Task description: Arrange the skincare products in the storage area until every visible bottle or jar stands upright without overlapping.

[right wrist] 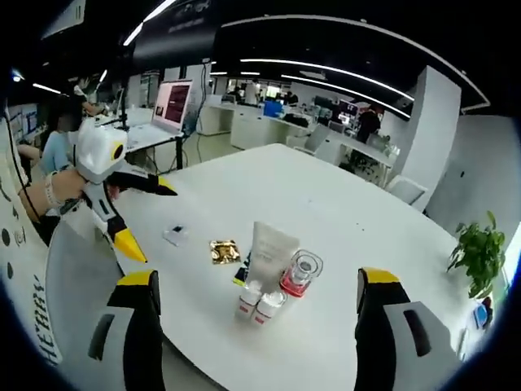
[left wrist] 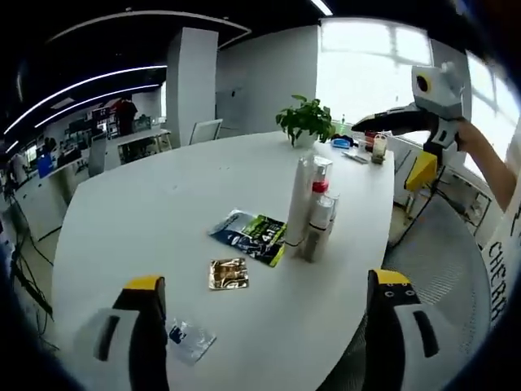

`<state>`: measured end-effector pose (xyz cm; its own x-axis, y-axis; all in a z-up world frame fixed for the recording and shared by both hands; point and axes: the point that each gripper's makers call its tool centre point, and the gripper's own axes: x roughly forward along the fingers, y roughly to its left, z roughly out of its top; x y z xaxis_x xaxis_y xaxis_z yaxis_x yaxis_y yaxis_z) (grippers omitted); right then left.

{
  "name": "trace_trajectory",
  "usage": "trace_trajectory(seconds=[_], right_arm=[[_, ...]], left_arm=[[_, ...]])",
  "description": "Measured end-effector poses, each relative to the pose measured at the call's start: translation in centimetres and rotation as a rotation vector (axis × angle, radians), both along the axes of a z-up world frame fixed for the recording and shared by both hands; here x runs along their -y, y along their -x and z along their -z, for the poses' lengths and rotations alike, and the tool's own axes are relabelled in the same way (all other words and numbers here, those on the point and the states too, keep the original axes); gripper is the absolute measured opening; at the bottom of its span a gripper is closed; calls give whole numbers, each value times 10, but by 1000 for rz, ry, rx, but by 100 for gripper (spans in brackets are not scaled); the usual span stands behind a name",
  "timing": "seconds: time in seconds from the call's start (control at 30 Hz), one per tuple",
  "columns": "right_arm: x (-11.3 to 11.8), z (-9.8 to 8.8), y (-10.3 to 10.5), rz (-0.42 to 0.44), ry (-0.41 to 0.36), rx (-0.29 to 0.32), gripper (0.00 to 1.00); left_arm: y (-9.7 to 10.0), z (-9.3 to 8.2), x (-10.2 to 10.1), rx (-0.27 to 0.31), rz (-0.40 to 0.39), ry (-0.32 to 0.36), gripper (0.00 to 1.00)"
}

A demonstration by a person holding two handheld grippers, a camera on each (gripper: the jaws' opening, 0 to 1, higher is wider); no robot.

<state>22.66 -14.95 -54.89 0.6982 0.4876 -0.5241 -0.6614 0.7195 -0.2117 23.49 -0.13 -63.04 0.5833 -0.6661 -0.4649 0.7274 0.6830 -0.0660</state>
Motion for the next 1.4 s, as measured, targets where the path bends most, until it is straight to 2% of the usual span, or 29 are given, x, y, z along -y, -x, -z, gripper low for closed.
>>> trace_trajectory(seconds=[0.23,0.37,0.47,0.53,0.63,0.8,0.9,1.0,1.17,1.3,1.4], right_arm=[[1,-15,-23,-83,26,-38,100],[-5,-18,-32,-130,24,-67,100],[-10,-24,-43,-148,22,-73,100],[-15,-28,-49,-170,0,-69,100],[-20,-28,-60,-182,-41,-100,100],[-18,-17,-76,-193,-6,-155,100],[-21,-12,-86,-199,-34,-211,100],[-26,-7,-95,-181,-74,-276,99],[-29,4,-116,-175,-75,-301,97],[-37,15,-126,-171,-134,-371,92],[-37,26,-136,-153,-132,-387,89]], left_arm=[[-11,13,25,-32,72,-9,92],[-17,25,37,-87,99,2,88],[-23,38,39,-116,106,-3,85],[-21,46,41,-140,127,5,83],[-23,58,44,-182,144,19,80],[-29,76,51,-229,164,11,78],[-27,77,61,-264,183,53,78],[-27,85,67,-282,195,57,77],[-27,100,71,-305,226,29,76],[-28,102,74,-321,229,50,75],[-31,104,73,-322,222,61,74]])
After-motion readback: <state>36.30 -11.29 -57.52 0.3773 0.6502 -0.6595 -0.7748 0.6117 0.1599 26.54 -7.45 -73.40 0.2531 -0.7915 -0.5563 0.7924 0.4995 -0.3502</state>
